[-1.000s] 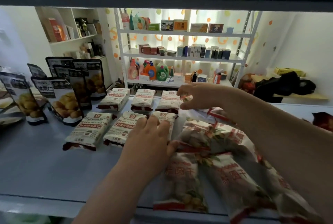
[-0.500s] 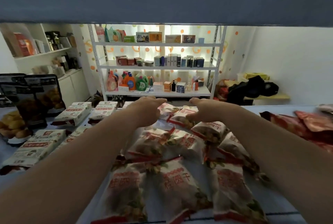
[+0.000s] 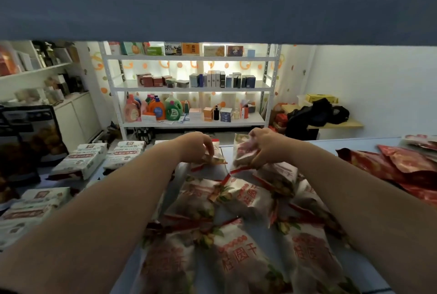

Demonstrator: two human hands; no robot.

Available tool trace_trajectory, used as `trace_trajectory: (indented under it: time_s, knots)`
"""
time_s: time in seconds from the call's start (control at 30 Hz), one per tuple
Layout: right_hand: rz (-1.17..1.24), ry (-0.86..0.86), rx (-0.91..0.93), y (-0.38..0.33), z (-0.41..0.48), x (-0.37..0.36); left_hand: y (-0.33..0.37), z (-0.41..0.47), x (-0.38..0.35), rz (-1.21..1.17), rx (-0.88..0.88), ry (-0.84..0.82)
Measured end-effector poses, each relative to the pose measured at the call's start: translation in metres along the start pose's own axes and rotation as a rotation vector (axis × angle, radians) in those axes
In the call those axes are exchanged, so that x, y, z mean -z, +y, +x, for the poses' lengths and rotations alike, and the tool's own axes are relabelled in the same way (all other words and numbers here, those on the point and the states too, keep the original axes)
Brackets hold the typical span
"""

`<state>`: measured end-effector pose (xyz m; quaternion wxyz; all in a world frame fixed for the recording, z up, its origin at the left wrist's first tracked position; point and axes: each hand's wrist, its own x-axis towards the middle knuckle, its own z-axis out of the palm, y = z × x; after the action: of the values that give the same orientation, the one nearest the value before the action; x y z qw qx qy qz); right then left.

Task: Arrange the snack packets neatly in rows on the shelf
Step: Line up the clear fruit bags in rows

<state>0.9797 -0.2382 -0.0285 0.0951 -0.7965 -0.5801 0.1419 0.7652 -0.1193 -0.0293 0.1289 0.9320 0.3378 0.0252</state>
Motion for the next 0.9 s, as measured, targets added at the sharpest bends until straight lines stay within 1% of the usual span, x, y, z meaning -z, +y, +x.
trace_trajectory:
  time_s: [0.07, 0.13, 0.23, 0.3, 0.37, 0.4, 0.47, 0.53, 0.63, 0.77, 0.83, 0.9]
  knots:
    - [0.032, 0.031, 0.016, 0.000, -0.002, 0.003, -0.006, 0.000, 0.005, -0.019, -0.019, -0.014]
    - [0.036, 0.033, 0.019, -0.005, -0.003, 0.006, -0.010, 0.001, 0.009, -0.014, -0.044, 0.016]
    - [-0.023, 0.016, 0.024, -0.019, -0.001, 0.001, -0.013, 0.004, 0.011, -0.002, -0.063, 0.104]
    - [-0.076, 0.004, 0.026, -0.030, -0.001, -0.007, -0.008, 0.006, 0.007, -0.016, -0.082, 0.120]
    - [-0.142, -0.002, 0.045, -0.041, -0.002, -0.015, -0.001, 0.008, -0.002, -0.018, -0.082, 0.068]
    - [-0.167, -0.016, 0.056, -0.045, -0.003, -0.017, 0.001, 0.008, -0.007, 0.018, -0.073, 0.014]
    - [-0.172, -0.065, 0.054, -0.053, -0.005, -0.021, 0.004, 0.011, -0.015, 0.115, -0.035, -0.102]
    - [-0.173, -0.119, 0.025, -0.053, -0.004, -0.027, 0.003, 0.012, -0.019, 0.138, 0.007, -0.172]
    - [-0.221, -0.135, -0.010, -0.049, -0.004, -0.038, -0.001, 0.013, -0.023, 0.141, 0.025, -0.203]
    - [-0.221, -0.158, -0.071, -0.053, 0.001, -0.037, 0.003, 0.010, -0.024, 0.188, 0.037, -0.203]
    - [-0.203, -0.116, -0.036, -0.058, -0.006, -0.032, 0.009, 0.002, -0.017, 0.232, 0.009, -0.172]
    - [-0.166, 0.030, 0.080, -0.062, -0.020, -0.022, 0.016, -0.013, -0.005, 0.296, -0.059, -0.062]
